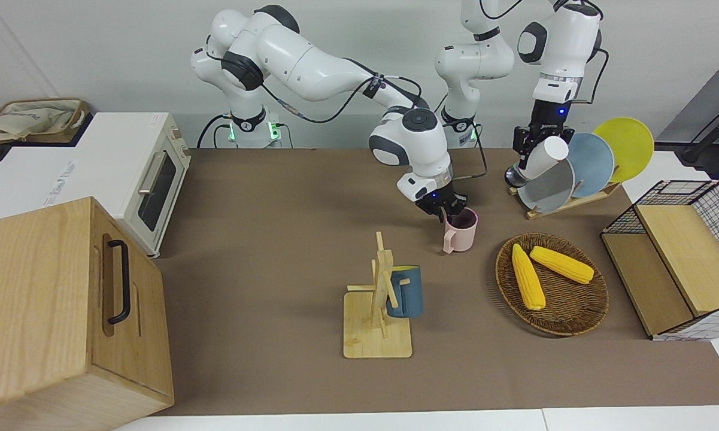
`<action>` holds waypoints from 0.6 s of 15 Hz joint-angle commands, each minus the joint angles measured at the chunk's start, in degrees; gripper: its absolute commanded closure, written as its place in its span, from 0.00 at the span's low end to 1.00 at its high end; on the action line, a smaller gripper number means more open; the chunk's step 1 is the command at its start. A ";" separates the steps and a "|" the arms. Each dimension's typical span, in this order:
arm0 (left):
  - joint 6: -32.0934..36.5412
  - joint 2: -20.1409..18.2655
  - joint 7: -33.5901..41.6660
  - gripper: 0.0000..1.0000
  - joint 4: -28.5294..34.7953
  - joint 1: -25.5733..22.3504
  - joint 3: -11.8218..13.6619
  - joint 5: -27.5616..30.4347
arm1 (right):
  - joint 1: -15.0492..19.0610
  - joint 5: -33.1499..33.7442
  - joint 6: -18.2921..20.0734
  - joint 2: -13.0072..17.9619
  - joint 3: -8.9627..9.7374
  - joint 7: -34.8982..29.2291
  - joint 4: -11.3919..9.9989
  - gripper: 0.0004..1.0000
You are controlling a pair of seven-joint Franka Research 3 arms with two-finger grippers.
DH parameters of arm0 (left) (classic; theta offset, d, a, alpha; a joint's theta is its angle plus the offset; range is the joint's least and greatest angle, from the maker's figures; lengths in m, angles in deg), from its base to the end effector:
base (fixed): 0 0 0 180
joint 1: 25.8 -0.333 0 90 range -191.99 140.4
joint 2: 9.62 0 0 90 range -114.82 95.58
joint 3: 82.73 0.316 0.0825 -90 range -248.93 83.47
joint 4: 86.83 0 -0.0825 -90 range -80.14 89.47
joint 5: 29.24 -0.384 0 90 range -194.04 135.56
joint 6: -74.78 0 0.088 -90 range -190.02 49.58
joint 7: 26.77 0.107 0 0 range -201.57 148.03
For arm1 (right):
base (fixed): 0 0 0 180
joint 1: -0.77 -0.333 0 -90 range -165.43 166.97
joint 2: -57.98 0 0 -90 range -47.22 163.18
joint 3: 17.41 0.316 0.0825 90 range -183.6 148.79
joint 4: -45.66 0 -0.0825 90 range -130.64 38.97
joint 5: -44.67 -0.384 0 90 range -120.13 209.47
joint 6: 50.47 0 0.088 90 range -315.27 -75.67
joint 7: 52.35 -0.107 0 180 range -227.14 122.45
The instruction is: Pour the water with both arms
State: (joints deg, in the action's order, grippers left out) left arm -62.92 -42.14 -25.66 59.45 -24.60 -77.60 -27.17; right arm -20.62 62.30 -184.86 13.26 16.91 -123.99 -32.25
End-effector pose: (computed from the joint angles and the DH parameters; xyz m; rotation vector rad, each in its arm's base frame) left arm 0.4075 0.0302 0.5016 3.0118 0.1009 0.6393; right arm 0.5225 0.5509 0.3447 -2.7484 0.4263 -0.0485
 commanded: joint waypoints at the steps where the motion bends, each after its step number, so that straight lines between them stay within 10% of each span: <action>1: -2.22 -0.79 -1.46 1.00 0.50 -0.05 -0.21 -1.72 | 0.30 2.06 -0.79 -1.24 0.93 -1.57 1.36 0.33; 4: -2.31 -0.79 -1.46 1.00 0.50 -0.05 -0.21 -1.72 | 0.39 1.97 -0.61 -1.24 1.02 -1.66 1.36 0.01; 9: -2.31 -0.70 -1.46 1.00 0.50 0.21 -0.21 -1.72 | 0.91 2.06 10.34 0.25 0.93 2.28 7.76 0.01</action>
State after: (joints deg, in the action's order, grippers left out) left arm -63.77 -41.96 -25.67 59.76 -24.60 -77.62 -27.18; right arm -20.53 62.57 -182.02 13.22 16.91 -124.00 -29.56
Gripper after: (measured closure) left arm 0.366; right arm 0.009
